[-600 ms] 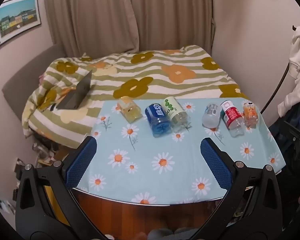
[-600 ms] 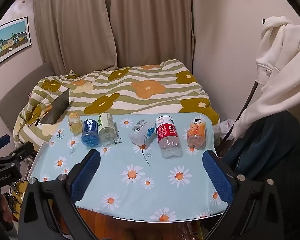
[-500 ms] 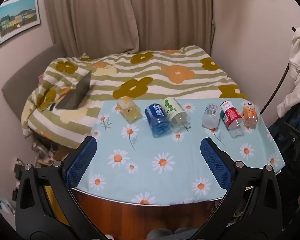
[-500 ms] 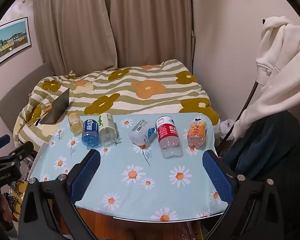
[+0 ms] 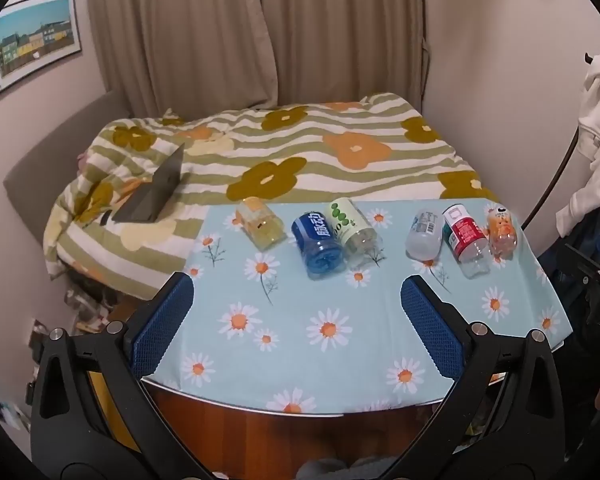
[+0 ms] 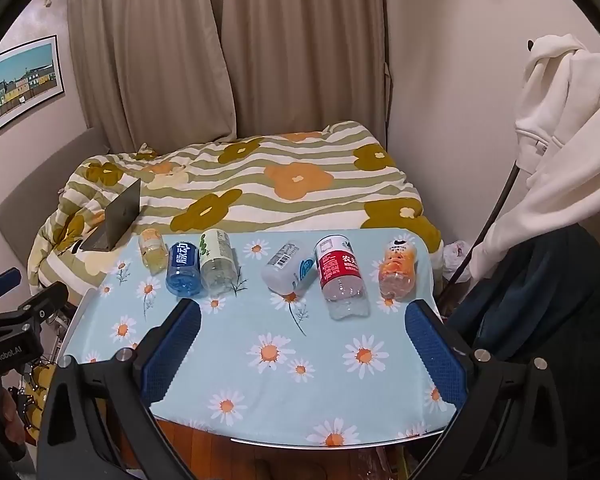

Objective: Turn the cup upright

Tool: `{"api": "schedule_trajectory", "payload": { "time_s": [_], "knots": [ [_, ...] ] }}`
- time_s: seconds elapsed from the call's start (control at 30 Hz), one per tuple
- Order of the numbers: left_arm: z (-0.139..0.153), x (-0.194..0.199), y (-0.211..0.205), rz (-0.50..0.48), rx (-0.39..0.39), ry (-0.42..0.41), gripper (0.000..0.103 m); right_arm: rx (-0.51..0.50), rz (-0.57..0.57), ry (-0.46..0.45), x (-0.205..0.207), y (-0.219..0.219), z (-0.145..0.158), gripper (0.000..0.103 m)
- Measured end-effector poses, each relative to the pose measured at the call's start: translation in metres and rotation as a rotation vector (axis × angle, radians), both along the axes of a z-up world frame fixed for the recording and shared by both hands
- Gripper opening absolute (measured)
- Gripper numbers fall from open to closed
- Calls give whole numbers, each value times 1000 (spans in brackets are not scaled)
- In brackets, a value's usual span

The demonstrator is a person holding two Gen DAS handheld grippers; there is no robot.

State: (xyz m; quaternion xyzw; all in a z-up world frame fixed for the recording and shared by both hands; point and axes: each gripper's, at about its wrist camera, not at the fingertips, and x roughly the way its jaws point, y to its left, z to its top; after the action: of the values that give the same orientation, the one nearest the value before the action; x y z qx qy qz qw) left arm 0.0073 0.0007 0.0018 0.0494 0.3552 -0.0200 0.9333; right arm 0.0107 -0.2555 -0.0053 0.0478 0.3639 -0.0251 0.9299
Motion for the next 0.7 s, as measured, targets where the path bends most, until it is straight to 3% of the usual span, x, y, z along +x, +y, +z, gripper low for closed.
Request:
{"api": "schedule_trajectory", "payload": {
  "time_s": [0.7],
  "knots": [
    [0,3,2,1,-4,3,103,1,0,1,5,4,-2,102]
  ]
}}
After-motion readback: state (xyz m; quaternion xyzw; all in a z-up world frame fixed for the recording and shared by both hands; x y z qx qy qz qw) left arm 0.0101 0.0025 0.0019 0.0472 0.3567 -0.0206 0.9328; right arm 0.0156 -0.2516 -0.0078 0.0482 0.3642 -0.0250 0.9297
